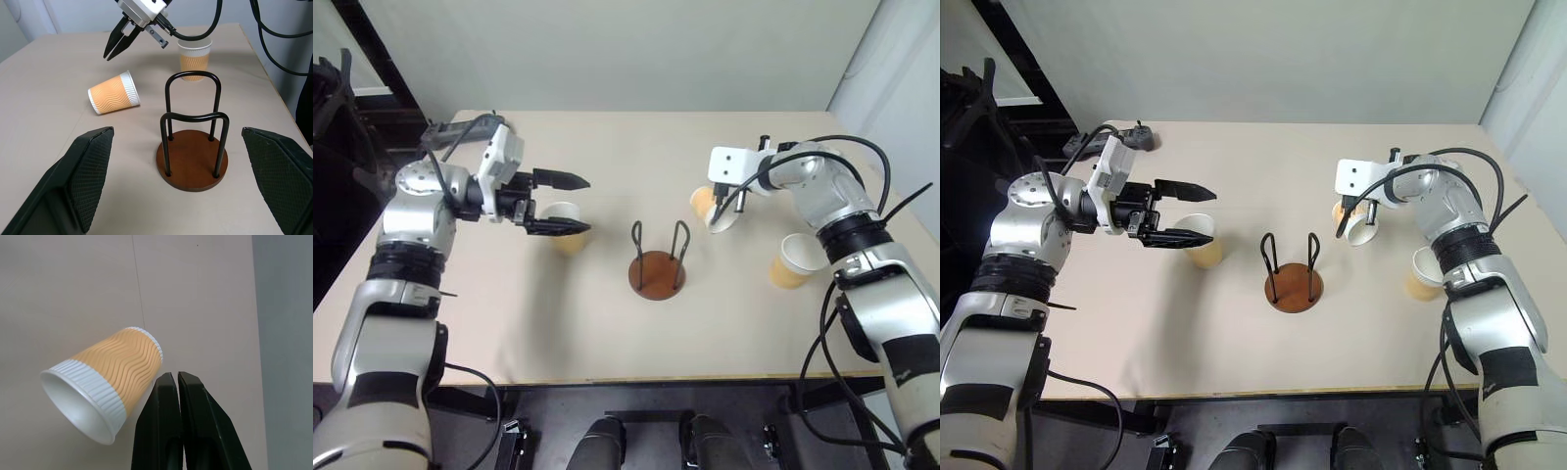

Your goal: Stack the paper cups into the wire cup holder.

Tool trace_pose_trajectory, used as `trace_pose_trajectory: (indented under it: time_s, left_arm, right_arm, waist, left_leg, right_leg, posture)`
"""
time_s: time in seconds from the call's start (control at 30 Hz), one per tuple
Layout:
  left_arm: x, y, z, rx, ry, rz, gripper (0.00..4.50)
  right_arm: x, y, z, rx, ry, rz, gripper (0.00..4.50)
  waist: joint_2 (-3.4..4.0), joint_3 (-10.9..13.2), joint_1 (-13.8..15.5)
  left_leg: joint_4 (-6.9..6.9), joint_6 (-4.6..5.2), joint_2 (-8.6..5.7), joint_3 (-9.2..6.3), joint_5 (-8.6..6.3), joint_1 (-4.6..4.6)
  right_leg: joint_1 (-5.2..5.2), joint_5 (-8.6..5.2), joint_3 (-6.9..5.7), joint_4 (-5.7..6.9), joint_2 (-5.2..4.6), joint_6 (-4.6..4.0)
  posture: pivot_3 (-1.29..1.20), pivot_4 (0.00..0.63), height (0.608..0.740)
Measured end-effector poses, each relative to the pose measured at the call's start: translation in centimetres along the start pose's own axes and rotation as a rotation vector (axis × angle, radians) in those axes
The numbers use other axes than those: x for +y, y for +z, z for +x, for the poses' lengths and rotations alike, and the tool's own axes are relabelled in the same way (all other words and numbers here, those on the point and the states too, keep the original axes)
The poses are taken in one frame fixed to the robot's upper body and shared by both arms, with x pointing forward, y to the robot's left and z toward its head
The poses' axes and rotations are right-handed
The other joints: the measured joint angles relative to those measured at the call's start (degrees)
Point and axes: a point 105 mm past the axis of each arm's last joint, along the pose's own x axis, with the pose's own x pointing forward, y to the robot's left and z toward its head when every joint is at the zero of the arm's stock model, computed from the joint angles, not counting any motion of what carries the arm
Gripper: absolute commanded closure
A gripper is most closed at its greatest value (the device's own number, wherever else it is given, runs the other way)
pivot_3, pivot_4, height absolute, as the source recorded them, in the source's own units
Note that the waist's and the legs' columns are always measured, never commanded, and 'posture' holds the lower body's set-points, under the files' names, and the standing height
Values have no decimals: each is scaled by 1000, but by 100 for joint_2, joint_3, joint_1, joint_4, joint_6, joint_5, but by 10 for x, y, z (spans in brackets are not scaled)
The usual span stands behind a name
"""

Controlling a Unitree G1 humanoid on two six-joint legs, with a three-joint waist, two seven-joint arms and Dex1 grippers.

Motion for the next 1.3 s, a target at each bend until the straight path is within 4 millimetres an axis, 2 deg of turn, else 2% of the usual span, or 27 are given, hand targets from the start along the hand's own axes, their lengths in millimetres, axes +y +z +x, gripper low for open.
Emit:
trace_pose_trajectory:
  time_s: [0.2,0.37,0.57,0.7,0.87,1.03,1.3]
  left_arm:
    - [1,-4,-3,2,13,-7,0]
    - [3,-10,-6,13,28,-16,0]
    - [4,-13,-8,21,38,-18,0]
    - [4,-12,-7,15,35,-15,0]
    - [4,-11,-6,12,27,-13,0]
    - [2,-7,-2,8,8,0,0]
    - [-1,2,3,5,-25,5,0]
  right_arm:
    - [-2,-6,-5,11,0,6,2640]
    - [0,-16,-8,34,2,9,2640]
    - [24,-32,-8,62,70,17,2640]
    - [41,-33,-8,64,129,17,2640]
    - [44,-21,-3,41,122,23,2640]
    - [56,-12,7,11,127,36,2640]
    - [55,0,19,-16,81,30,2640]
  waist:
    - [0,0,5]
    - [0,0,4]
    - [0,0,10]
    - [0,0,5]
    - [0,0,-4]
    - [0,0,-6]
    - [0,0,-2]
  left_leg:
    - [0,1,0,0,0,0]
    - [0,1,0,0,0,0]
    - [1,2,0,1,1,-1]
    - [2,4,0,2,3,0]
    - [3,5,0,3,7,4]
    - [5,5,0,3,10,3]
    - [6,5,0,2,10,5]
  right_leg:
    - [0,0,0,0,0,0]
    - [1,0,0,0,0,0]
    - [2,2,0,-1,0,4]
    - [2,4,0,0,0,7]
    - [4,5,1,3,0,8]
    - [3,5,1,5,0,8]
    - [4,6,1,5,0,8]
  posture:
    - [0,150,740]
    - [0,150,740]
    - [0,150,740]
    - [0,150,740]
    - [0,150,740]
    - [0,150,740]
    - [0,150,740]
